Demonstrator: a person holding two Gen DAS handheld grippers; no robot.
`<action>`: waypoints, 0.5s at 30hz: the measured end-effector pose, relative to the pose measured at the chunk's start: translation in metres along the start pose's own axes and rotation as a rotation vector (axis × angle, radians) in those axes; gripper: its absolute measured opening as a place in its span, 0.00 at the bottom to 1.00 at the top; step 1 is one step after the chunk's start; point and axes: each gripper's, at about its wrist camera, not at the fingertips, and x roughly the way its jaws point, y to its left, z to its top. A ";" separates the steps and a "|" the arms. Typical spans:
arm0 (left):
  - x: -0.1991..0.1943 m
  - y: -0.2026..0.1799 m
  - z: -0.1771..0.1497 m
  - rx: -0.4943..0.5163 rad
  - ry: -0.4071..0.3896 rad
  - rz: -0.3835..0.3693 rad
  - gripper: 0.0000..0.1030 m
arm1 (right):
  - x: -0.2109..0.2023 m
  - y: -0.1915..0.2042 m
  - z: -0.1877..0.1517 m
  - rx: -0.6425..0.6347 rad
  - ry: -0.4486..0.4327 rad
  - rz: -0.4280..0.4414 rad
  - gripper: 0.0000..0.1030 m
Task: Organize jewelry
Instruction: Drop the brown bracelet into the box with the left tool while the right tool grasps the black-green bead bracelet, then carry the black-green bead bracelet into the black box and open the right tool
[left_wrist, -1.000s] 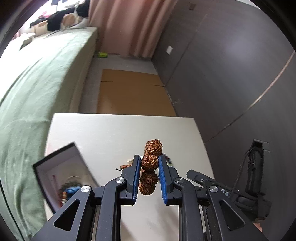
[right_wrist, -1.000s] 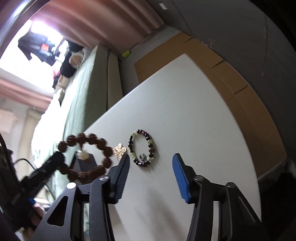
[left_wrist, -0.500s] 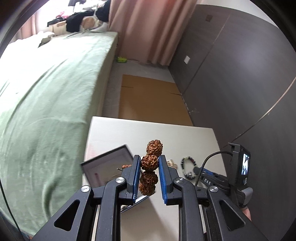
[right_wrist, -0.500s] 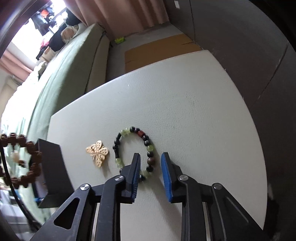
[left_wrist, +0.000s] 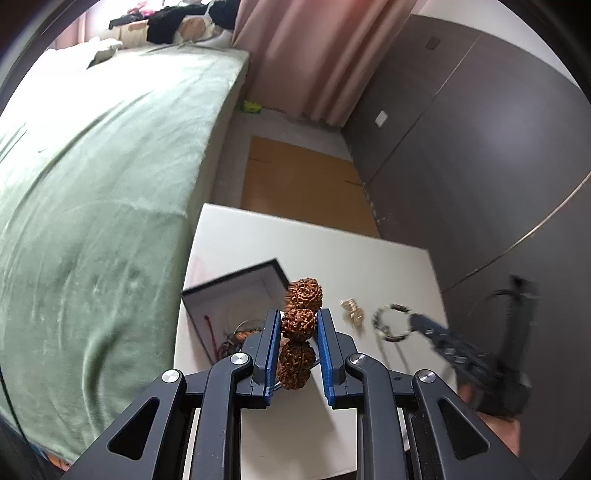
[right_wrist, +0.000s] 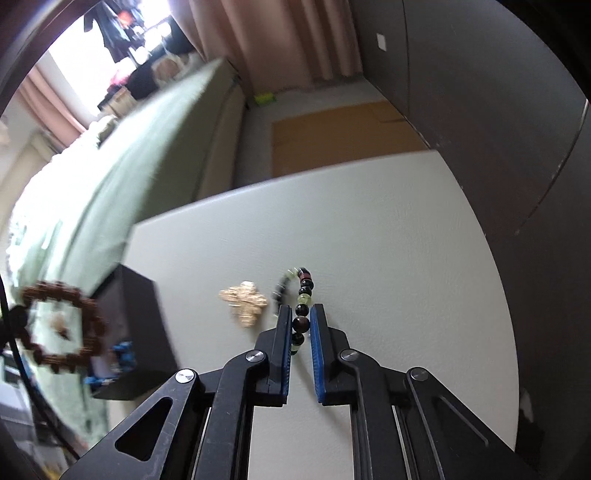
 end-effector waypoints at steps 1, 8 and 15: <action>0.005 0.001 -0.001 0.004 0.008 0.017 0.21 | -0.003 0.004 -0.001 -0.002 -0.009 0.009 0.11; 0.018 0.027 -0.006 -0.103 -0.002 0.080 0.24 | -0.026 0.012 -0.006 -0.003 -0.067 0.095 0.11; -0.004 0.042 -0.023 -0.160 -0.151 0.049 0.67 | -0.031 0.020 0.001 0.011 -0.119 0.198 0.11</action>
